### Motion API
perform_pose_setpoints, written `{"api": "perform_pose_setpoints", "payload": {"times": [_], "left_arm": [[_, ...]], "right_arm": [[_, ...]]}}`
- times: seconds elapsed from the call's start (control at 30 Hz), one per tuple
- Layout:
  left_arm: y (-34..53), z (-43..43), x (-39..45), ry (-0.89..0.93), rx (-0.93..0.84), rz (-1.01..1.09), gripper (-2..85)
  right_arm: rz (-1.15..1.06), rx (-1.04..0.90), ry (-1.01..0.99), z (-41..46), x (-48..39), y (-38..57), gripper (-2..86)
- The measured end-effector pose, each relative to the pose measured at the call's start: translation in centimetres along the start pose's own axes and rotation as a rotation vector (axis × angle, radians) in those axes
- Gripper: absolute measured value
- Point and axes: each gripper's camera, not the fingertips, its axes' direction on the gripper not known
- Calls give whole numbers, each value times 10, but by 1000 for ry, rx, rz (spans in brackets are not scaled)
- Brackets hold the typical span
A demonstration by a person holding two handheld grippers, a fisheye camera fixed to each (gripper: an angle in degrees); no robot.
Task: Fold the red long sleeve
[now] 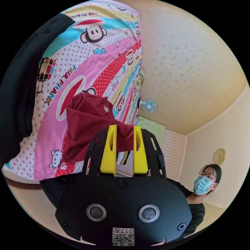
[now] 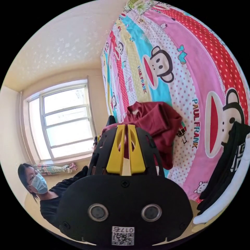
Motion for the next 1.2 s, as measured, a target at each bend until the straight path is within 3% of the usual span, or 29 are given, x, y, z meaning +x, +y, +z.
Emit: {"api": "perform_pose_setpoints", "payload": {"times": [0.1,0.27,0.4,0.47,0.6,0.67,0.73,0.83,0.97,1.1,1.17,1.2], "left_arm": [[-29,0,11,-53,66,40,86],[-18,70,-11,-531,-205,63,127],[4,97,-51,-621,-225,10,136],[10,112,-84,-638,-299,-65,119],[13,100,-87,-598,-258,35,43],[16,81,-103,-460,-187,-43,35],[23,73,-115,-381,-137,-99,39],[39,61,-117,-404,-48,-109,90],[65,64,-138,-305,34,-206,200],[77,80,-166,-239,107,-312,185],[83,84,-178,-223,174,-407,156],[84,86,-179,-218,178,-434,146]], "right_arm": [[37,52,-7,9,1,-23,26],[-10,-142,317,75,17,-6,84],[-29,-200,429,117,35,10,95],[-51,-339,448,149,46,16,51],[-79,-205,511,130,34,26,33],[28,-103,465,109,47,34,27],[101,-164,478,115,61,36,22],[122,-102,617,113,44,39,17],[-197,113,670,126,-31,35,13],[-397,43,799,181,-43,7,7],[-380,-257,1007,240,2,-18,5],[-403,-323,1021,252,13,-19,5]]}}
